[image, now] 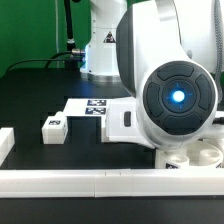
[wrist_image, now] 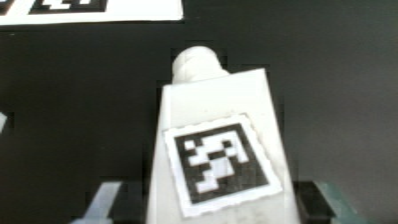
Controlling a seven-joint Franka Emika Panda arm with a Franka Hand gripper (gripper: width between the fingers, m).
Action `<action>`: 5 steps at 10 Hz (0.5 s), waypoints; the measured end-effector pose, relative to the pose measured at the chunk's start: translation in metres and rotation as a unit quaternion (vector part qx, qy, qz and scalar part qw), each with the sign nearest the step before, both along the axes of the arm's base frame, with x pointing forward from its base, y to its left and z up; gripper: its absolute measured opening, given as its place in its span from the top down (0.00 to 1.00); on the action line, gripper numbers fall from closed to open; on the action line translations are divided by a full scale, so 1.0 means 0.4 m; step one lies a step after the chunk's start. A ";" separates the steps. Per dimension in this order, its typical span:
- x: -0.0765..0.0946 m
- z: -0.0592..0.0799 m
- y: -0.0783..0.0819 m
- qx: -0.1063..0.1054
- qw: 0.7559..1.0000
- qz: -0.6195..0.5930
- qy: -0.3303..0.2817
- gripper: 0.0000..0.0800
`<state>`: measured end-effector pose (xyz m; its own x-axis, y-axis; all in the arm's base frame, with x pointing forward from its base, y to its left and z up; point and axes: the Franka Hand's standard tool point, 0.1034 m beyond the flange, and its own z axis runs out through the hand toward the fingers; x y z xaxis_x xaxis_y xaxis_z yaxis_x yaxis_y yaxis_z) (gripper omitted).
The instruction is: Assemble stool
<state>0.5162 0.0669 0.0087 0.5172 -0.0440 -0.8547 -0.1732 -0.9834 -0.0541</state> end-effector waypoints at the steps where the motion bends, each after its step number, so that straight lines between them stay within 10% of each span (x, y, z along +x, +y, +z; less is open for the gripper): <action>1: 0.002 0.001 0.000 0.001 1.000 0.000 -0.001 0.59; 5: 0.030 0.080 -0.005 0.017 1.000 0.011 -0.017 0.59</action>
Offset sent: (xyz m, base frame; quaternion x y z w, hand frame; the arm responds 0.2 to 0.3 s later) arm -0.0013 -0.0027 0.0371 -0.0023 -0.0159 -0.0320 0.9994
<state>0.5281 0.0649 0.0409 0.5468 -0.0038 -0.8373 -0.1486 -0.9846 -0.0926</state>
